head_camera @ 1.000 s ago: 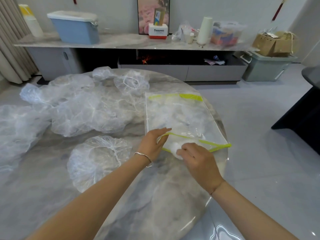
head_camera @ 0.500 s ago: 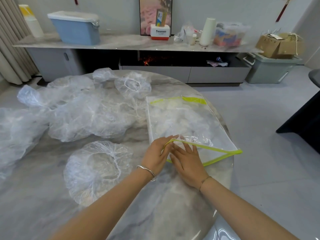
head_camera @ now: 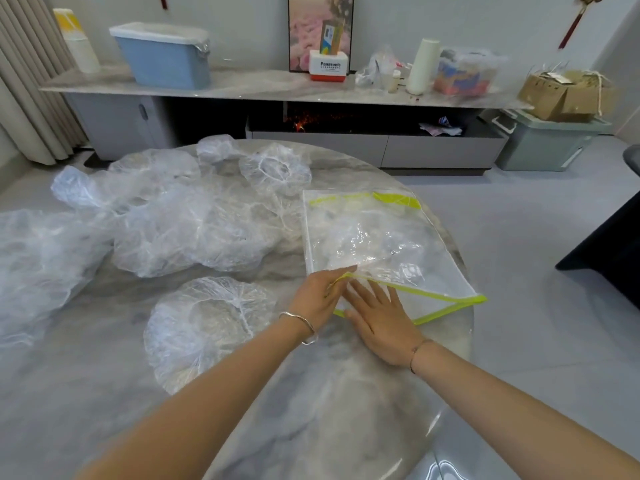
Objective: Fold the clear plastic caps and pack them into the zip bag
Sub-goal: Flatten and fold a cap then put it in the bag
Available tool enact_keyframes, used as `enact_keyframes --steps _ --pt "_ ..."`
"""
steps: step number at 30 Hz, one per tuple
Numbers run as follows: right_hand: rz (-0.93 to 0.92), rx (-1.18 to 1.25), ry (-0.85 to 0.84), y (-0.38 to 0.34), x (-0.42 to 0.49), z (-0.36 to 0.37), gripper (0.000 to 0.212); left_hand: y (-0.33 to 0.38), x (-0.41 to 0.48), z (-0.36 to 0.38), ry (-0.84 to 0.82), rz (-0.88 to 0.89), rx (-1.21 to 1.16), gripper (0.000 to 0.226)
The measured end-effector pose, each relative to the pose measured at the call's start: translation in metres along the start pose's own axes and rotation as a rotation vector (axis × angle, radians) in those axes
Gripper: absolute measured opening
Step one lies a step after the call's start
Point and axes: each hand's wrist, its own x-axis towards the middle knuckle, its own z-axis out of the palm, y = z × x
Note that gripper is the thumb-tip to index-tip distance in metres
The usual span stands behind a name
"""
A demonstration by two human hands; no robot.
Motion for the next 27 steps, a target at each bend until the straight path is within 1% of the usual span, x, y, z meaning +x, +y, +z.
enact_keyframes --steps 1,2,3,4,5,6,7,8,10,11,12,14,16,18,20,22,24,26,27 --pt "-0.034 -0.029 -0.021 -0.002 -0.015 0.0 0.082 0.0 -0.003 -0.003 -0.035 -0.007 0.04 0.036" --pt "-0.073 -0.048 -0.052 -0.004 -0.029 0.0 0.088 -0.002 -0.008 -0.008 -0.077 -0.016 0.118 0.043" --pt "-0.1 -0.051 -0.083 -0.006 -0.042 0.001 0.093 -0.005 -0.015 -0.015 -0.133 -0.036 0.225 0.057" --pt "-0.123 -0.043 -0.103 -0.007 -0.051 0.002 0.095 -0.009 -0.023 -0.023 -0.19 -0.066 0.348 0.075" --pt "-0.147 -0.027 -0.114 -0.01 -0.06 0.0 0.095 -0.013 -0.033 -0.034 -0.226 -0.098 0.468 0.095" --pt "-0.172 -0.013 -0.114 -0.013 -0.066 -0.001 0.094 -0.019 -0.043 -0.047 -0.24 -0.142 0.578 0.11" --pt "-0.198 0.004 -0.11 -0.022 -0.073 -0.003 0.089 -0.024 -0.055 -0.062 -0.233 -0.195 0.681 0.117" --pt "-0.219 0.023 -0.108 -0.028 -0.079 -0.004 0.082 -0.03 -0.067 -0.074 -0.214 -0.263 0.771 0.113" --pt "-0.251 0.046 -0.125 -0.042 -0.089 -0.003 0.073 -0.041 -0.092 -0.095 -0.168 -0.431 0.905 0.092" --pt "-0.268 0.048 -0.124 -0.05 -0.09 -0.002 0.072 -0.045 -0.105 -0.106 -0.156 -0.516 0.94 0.086" --pt "-0.284 0.044 -0.121 -0.057 -0.09 -0.001 0.072 -0.047 -0.116 -0.115 -0.159 -0.6 0.938 0.084" --pt "-0.305 0.028 -0.115 -0.07 -0.086 0.001 0.075 -0.051 -0.133 -0.124 -0.19 -0.704 0.841 0.085" --pt "-0.297 0.036 -0.096 -0.08 -0.081 0.0 0.079 -0.05 -0.146 -0.124 -0.231 -0.7 0.777 0.085" --pt "-0.297 0.056 -0.086 -0.088 -0.076 0.001 0.082 -0.042 -0.159 -0.123 -0.269 -0.629 0.806 0.086" --pt "-0.341 0.059 -0.073 -0.098 -0.071 0.004 0.08 -0.034 -0.171 -0.122 -0.298 -0.531 0.858 0.09" --pt "-0.397 0.037 -0.067 -0.11 -0.067 0.009 0.078 -0.028 -0.185 -0.122 -0.282 -0.471 0.859 0.098" --pt "-0.438 0.023 -0.076 -0.119 -0.063 0.012 0.078 -0.025 -0.196 -0.123 -0.255 -0.448 0.82 0.103" --pt "-0.477 0.011 -0.096 -0.126 -0.06 0.019 0.076 -0.03 -0.207 -0.126 -0.257 -0.402 0.767 0.118" --pt "-0.518 -0.013 -0.078 -0.128 -0.059 0.021 0.071 -0.032 -0.211 -0.128 -0.275 -0.369 0.746 0.126"
